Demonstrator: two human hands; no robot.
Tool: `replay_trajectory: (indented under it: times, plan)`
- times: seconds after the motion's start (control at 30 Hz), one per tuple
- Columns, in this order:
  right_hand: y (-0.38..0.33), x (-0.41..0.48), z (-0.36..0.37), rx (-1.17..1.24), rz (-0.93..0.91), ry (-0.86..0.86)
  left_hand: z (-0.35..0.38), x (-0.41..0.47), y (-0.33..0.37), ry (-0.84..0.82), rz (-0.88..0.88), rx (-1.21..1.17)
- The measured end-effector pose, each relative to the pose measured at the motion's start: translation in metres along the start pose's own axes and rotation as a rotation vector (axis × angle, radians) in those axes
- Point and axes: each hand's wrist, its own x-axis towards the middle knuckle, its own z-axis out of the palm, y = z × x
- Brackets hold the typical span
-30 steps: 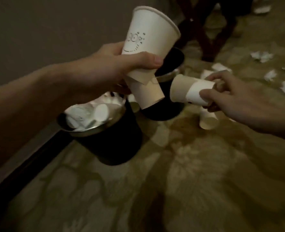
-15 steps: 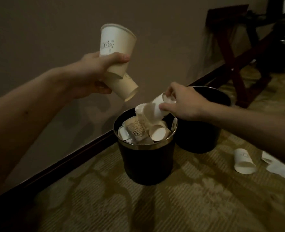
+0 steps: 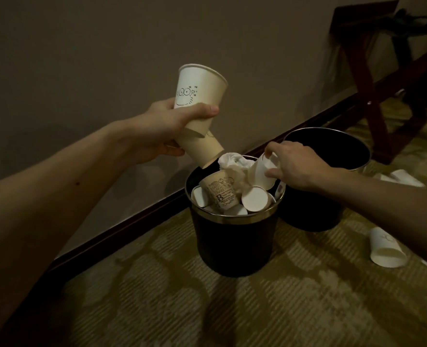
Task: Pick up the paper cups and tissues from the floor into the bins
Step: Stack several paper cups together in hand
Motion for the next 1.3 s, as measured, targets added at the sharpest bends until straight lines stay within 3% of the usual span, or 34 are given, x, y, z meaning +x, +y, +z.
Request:
replay_trajectory:
  times: [0.43,0.53,0.63,0.73,0.83,0.93,1.0,1.13,1.3]
  plan:
    - [-0.021,0.022,0.018,0.132,-0.131,-0.429,0.012,0.009,-0.020,0.052,-0.057,-0.006]
    - [-0.028,0.030,0.006,0.163,-0.100,-0.230,0.012,0.012,-0.015,0.054,-0.058,-0.079]
    - [-0.043,0.030,-0.007,0.545,-0.051,0.057,0.014,0.016,-0.008,0.044,-0.071,-0.219]
    - [-0.058,0.033,-0.010,0.905,-0.030,0.013,0.017,0.018,-0.010,0.030,-0.073,-0.382]
    - [-0.064,0.037,-0.004,1.100,0.024,-0.095,0.019,0.022,-0.013,-0.017,-0.080,-0.536]
    - [-0.065,0.043,-0.005,1.229,0.065,-0.077,0.016,0.026,-0.017,-0.051,-0.104,-0.597]
    - [-0.062,0.047,-0.006,1.110,0.033,-0.021,0.013,0.028,-0.021,-0.040,-0.151,-0.549]
    - [-0.054,0.056,0.002,0.543,-0.095,0.056,0.008,0.031,-0.035,0.095,-0.258,-0.344]
    - [-0.049,0.066,0.020,0.192,-0.149,0.006,0.002,0.036,-0.053,0.284,-0.297,-0.286]
